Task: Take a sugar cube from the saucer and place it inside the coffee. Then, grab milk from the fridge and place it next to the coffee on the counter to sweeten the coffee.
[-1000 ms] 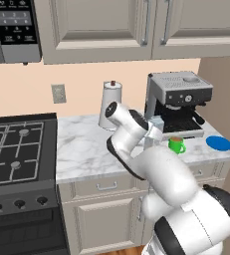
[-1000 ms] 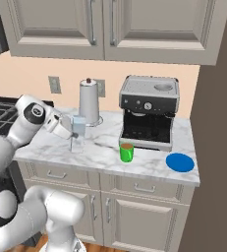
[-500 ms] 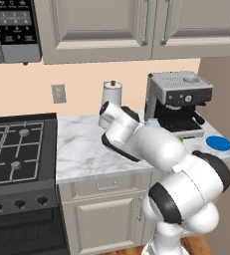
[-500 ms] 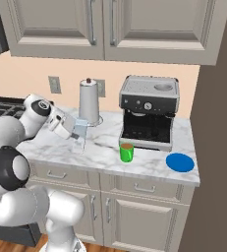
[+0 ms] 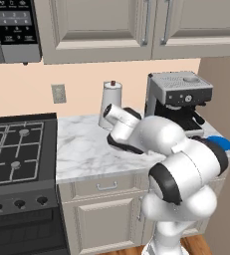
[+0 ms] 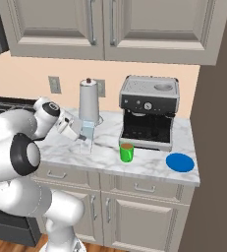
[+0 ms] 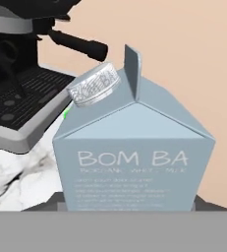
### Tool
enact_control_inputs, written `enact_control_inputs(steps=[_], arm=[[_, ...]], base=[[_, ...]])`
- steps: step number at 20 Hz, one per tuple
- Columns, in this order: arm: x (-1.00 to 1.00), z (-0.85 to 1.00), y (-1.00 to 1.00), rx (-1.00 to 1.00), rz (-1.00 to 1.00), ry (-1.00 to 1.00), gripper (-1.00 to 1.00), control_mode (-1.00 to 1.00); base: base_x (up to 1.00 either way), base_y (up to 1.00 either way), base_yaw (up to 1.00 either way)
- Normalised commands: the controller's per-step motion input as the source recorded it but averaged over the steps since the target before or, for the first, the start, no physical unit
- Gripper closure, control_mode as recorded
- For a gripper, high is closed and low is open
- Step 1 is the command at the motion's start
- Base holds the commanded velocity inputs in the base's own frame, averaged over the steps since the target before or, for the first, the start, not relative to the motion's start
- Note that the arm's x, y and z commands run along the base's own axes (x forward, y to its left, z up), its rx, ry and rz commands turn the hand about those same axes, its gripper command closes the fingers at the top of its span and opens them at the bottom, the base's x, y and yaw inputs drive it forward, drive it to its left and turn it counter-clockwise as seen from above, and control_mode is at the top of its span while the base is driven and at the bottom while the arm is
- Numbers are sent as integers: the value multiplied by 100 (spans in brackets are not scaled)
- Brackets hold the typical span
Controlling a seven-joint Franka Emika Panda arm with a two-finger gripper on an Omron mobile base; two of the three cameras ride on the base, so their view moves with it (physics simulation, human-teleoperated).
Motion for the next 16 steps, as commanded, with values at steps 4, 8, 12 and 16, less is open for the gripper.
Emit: enact_control_inputs(steps=[4, 8, 12, 16], arm=[[18, -16, -33, 0, 0, 0, 100, -100], [30, -11, -20, 0, 0, 0, 100, -100], [32, -19, -5, -3, 0, 0, 100, -100], [7, -28, -17, -1, -1, 0, 100, -100]], base=[[0, 0, 0], [0, 0, 0], [0, 0, 0], [0, 0, 0]])
